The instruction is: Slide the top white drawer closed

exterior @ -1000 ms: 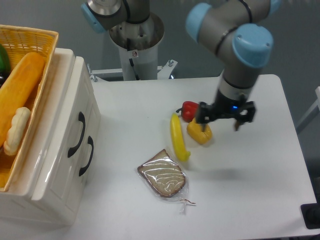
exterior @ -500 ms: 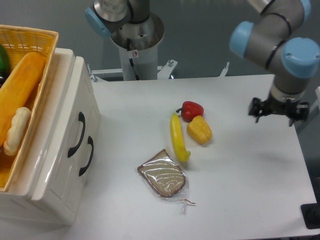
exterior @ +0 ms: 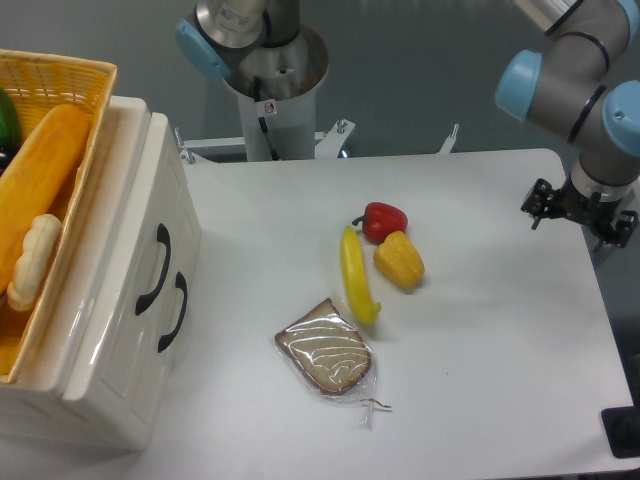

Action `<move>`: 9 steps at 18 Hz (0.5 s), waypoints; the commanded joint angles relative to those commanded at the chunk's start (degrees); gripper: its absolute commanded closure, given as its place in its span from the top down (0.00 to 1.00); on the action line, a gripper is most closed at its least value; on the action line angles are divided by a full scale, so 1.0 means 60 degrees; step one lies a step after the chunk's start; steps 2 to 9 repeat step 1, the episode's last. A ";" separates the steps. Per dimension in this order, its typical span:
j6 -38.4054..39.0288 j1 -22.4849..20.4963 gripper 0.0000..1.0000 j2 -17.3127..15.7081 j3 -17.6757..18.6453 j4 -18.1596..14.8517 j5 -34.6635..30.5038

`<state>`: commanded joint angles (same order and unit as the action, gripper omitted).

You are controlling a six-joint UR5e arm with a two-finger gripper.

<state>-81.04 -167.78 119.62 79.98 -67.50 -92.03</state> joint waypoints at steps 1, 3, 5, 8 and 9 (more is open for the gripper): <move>0.0000 -0.0015 1.00 0.0000 0.0000 0.0000 0.0103; 0.0000 -0.0015 1.00 0.0000 0.0000 0.0000 0.0103; 0.0000 -0.0015 1.00 0.0000 0.0000 0.0000 0.0103; 0.0000 -0.0015 1.00 0.0000 0.0000 0.0000 0.0103; 0.0000 -0.0015 1.00 0.0000 0.0000 0.0000 0.0103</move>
